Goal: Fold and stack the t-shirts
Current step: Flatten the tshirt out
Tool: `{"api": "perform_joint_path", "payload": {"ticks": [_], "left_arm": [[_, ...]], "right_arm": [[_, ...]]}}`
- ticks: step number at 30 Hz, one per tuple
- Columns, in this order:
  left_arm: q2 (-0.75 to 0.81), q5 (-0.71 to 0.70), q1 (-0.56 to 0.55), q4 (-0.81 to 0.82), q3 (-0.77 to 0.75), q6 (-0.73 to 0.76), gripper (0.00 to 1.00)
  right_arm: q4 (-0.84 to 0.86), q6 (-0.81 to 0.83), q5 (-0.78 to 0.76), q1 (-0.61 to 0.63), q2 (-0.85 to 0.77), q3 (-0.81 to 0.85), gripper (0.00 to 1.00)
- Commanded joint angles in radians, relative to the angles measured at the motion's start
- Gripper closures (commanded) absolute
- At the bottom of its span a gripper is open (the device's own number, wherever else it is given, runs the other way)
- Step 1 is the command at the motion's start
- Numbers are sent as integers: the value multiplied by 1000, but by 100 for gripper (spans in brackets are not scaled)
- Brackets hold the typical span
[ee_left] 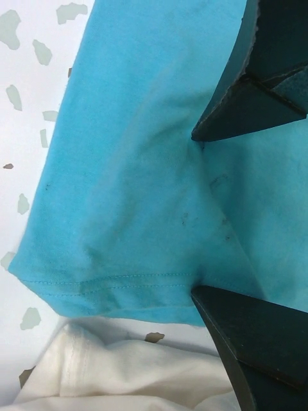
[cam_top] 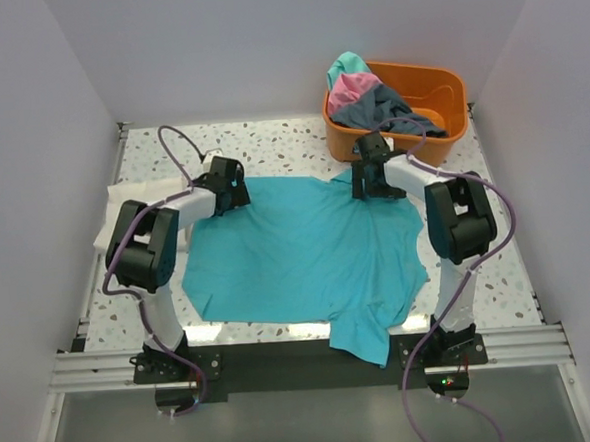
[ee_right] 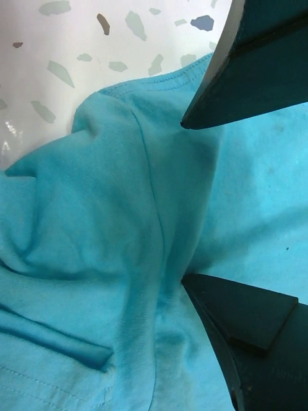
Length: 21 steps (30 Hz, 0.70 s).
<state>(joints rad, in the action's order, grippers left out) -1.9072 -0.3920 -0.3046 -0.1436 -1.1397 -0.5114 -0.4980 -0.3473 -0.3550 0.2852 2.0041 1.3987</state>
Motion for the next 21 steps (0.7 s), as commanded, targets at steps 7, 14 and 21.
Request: {"api": "perform_joint_path", "payload": {"ticks": [7,14,21], "left_arm": [[230,51,9,-108,72,-2,0],[581,-69,-115,-348,279,-162,0],[793,-97,-251,-616,497,-397,0]], "right_arm": [[-7,48,74,-1,-212,-108,2],[-48,-35,22,136,-442,-273,1],[-85,-189,-12,249,-669,-479,1]]}}
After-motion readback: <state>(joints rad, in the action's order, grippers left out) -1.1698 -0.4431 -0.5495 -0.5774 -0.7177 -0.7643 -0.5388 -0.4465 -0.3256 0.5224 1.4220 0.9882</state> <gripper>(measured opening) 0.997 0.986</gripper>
